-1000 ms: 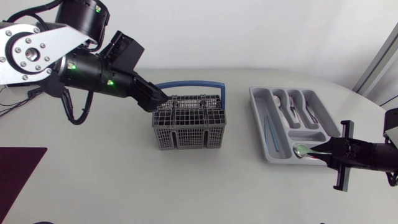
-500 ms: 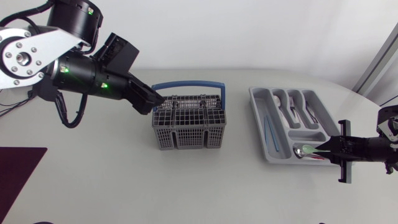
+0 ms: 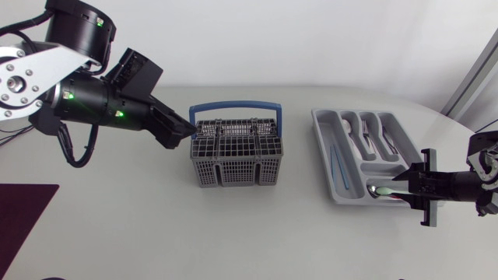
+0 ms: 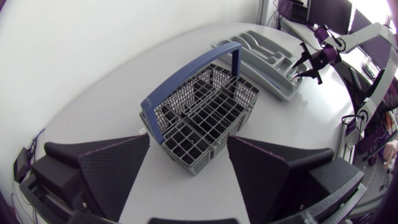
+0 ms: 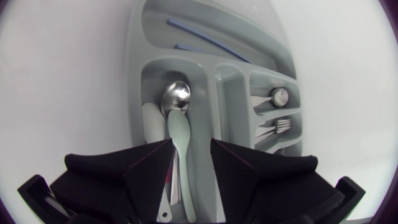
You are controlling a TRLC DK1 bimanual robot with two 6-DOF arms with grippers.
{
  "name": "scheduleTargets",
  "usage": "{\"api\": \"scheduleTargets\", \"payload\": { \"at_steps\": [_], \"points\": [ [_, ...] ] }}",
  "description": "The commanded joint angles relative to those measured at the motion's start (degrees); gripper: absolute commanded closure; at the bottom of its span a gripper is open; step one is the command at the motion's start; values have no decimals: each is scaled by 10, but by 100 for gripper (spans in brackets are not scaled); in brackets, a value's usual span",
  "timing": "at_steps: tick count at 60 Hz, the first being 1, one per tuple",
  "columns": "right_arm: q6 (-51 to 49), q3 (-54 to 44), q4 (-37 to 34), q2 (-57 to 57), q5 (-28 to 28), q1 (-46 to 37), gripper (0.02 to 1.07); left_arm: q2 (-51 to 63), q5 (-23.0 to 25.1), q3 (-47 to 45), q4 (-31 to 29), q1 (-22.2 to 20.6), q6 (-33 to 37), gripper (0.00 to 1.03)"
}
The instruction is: Unload the cutlery basket into the drawer organizer.
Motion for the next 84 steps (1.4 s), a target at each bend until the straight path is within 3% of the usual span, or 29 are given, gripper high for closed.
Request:
{"api": "scheduleTargets", "payload": {
  "at_steps": [1, 9, 15, 28, 40, 64, 84],
  "points": [
    [18, -20, -11, -43, 0, 11, 48, -12, -4, -23, 7, 10, 12, 5],
    [109, -16, -62, -128, -17, 48, 38, -14, -4, -39, 15, 18, 13, 5],
    [217, -12, -77, -175, -20, 100, 37, -14, -5, -52, 27, 23, 13, 5],
    [422, 7, -74, -203, -19, 226, 37, -6, -21, -75, 56, 25, 9, 5],
    [565, 27, -21, -175, 40, 348, 37, 39, -33, -92, 91, 50, 13, 5],
    [690, 113, 48, -21, 131, 466, 37, 123, -62, -84, 130, 47, 26, 5],
    [713, 143, 56, 21, 149, 496, 37, 156, -82, -49, 141, 28, 23, 5]
  ]
}}
